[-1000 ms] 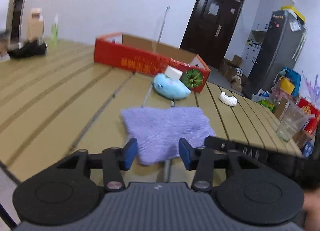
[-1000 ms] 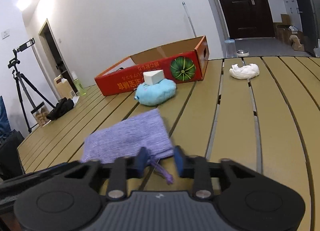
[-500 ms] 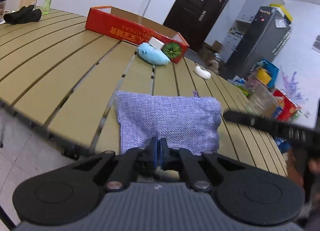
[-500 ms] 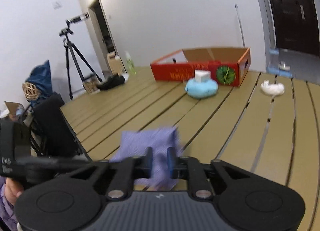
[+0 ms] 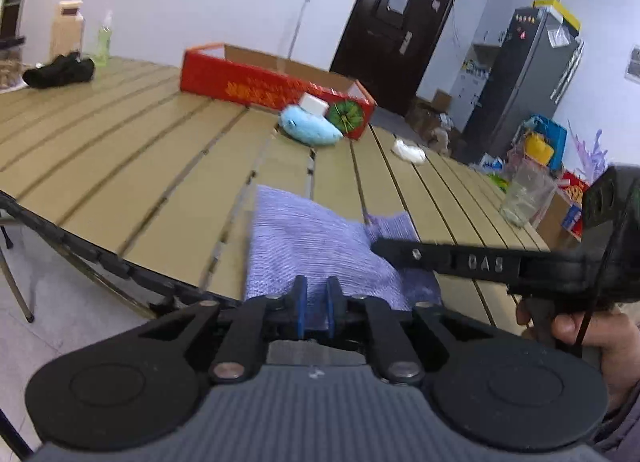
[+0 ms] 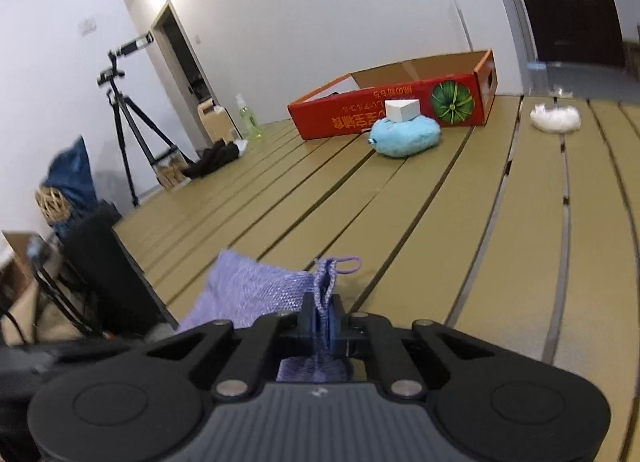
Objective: Collect trash
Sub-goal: 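Carry the purple pouch down into the black bin and open the left gripper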
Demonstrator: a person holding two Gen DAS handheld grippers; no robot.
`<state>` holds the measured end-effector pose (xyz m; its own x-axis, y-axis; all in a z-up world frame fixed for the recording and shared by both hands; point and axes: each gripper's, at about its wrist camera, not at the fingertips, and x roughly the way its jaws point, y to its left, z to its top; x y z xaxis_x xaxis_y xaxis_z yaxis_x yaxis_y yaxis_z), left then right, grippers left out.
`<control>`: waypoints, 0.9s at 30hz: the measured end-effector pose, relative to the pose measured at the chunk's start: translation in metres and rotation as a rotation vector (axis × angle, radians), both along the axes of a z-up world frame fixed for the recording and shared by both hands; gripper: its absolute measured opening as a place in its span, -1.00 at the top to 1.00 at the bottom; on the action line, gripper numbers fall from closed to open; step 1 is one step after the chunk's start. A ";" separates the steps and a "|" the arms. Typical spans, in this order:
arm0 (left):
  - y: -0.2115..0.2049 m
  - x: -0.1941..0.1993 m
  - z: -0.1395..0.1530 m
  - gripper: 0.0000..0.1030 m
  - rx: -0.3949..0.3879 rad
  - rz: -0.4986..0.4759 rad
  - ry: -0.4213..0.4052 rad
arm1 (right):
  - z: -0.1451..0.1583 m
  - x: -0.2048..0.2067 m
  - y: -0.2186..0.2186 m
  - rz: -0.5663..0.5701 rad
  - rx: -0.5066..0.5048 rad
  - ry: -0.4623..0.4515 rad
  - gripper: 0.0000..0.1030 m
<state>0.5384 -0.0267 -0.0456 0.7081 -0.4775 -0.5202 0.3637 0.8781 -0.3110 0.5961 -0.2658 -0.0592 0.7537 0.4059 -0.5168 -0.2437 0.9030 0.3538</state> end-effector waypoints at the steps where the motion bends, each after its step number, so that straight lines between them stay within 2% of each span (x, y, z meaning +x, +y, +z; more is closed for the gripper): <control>1: 0.005 0.000 -0.001 0.58 -0.009 0.020 0.001 | -0.001 0.000 0.002 0.005 -0.013 -0.001 0.91; 2: 0.010 0.001 -0.004 0.35 -0.019 0.057 0.016 | -0.001 0.000 0.003 0.012 -0.019 0.002 0.91; 3: 0.014 0.003 -0.006 0.20 -0.026 0.098 0.032 | -0.001 0.000 0.004 0.013 -0.028 0.001 0.91; 5: 0.020 0.002 -0.006 0.00 -0.043 0.149 0.017 | -0.002 -0.002 0.004 0.012 -0.056 -0.002 0.91; 8: 0.026 0.005 -0.004 0.00 -0.097 0.156 0.020 | -0.002 -0.005 0.006 0.018 -0.087 -0.018 0.91; 11: 0.025 0.007 -0.003 0.06 -0.143 0.138 0.017 | -0.002 -0.011 0.012 0.029 -0.149 -0.045 0.91; 12: 0.024 0.006 -0.003 0.15 -0.151 0.130 0.008 | -0.002 -0.012 0.015 0.034 -0.167 -0.053 0.91; 14: 0.020 0.006 -0.003 0.60 -0.145 0.127 -0.012 | -0.001 -0.015 0.018 0.051 -0.177 -0.061 0.91; 16: 0.015 0.004 -0.004 0.85 -0.124 0.132 -0.043 | -0.001 -0.017 0.018 0.068 -0.172 -0.065 0.90; 21: 0.017 -0.010 0.000 0.90 -0.139 0.131 -0.061 | 0.003 -0.029 0.016 0.080 -0.154 -0.070 0.91; 25: 0.015 -0.031 0.012 0.90 -0.085 0.087 -0.136 | 0.007 -0.048 0.020 0.117 -0.163 -0.104 0.90; 27: 0.019 -0.043 0.014 0.90 -0.084 0.082 -0.127 | 0.009 -0.059 0.020 0.137 -0.151 -0.117 0.91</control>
